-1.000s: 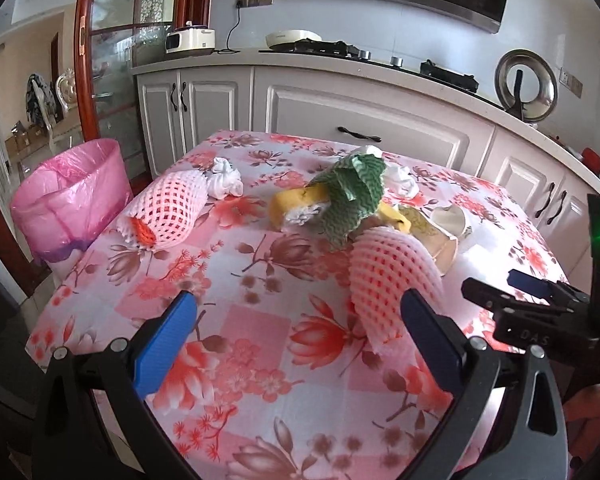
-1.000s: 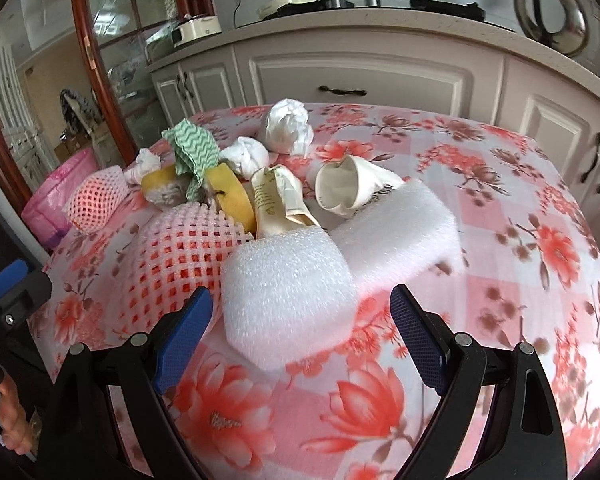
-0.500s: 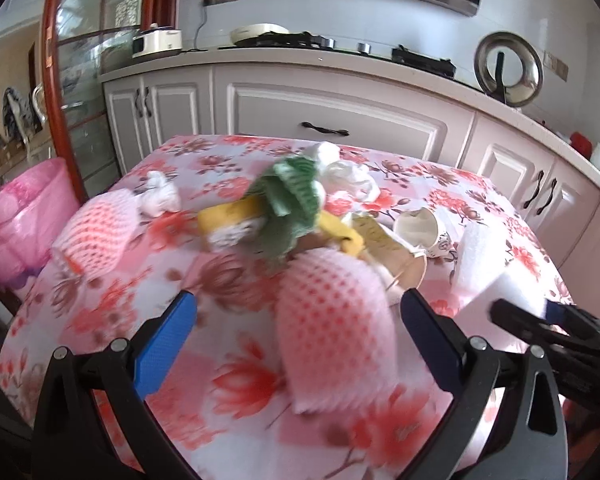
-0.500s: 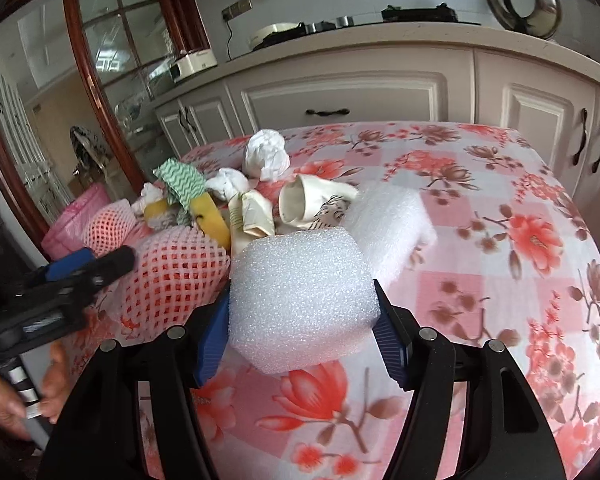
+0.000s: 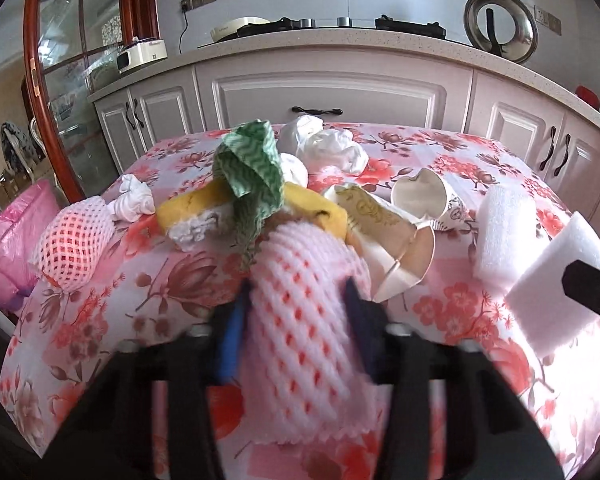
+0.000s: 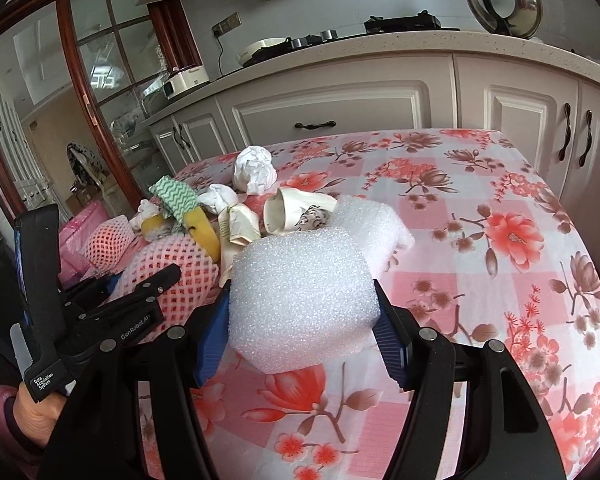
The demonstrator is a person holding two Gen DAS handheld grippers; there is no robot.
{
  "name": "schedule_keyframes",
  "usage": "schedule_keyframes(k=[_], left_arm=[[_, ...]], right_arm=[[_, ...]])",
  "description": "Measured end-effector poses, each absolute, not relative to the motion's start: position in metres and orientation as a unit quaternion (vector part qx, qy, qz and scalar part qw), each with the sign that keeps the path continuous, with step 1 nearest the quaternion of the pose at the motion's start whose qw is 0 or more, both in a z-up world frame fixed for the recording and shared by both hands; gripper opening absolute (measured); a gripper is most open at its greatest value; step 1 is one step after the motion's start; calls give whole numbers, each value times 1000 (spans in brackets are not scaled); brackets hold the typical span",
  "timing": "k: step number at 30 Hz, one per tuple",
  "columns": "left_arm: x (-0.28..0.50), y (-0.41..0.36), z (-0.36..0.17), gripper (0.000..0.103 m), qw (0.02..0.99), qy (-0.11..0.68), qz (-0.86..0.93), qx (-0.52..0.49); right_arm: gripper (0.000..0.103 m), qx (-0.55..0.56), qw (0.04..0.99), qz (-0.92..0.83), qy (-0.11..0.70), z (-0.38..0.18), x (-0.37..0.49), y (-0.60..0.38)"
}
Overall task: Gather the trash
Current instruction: 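Grasp the pink foam fruit net with the left tool while the right tool grasps a white foam block, then carry both items over the pink bin and open both tools to drop them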
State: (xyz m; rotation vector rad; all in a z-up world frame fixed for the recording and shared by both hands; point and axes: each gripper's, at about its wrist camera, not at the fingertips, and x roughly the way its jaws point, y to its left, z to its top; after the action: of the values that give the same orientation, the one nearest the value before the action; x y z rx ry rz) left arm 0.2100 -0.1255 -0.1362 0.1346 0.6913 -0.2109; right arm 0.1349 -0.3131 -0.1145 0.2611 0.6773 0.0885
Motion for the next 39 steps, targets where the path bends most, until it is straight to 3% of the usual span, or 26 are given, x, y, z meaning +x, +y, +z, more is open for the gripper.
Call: schedule_keyframes(k=[3, 7, 39], left_arm=[[206, -118, -134, 23, 936, 332, -101, 61], [199, -102, -126, 21, 940, 322, -98, 50], [194, 166, -50, 22, 955, 242, 166, -45]], right_arm=[[62, 122, 933, 52, 335, -115, 137, -304], [62, 111, 933, 66, 335, -110, 139, -289], [62, -6, 908, 301, 291, -52, 278, -24]])
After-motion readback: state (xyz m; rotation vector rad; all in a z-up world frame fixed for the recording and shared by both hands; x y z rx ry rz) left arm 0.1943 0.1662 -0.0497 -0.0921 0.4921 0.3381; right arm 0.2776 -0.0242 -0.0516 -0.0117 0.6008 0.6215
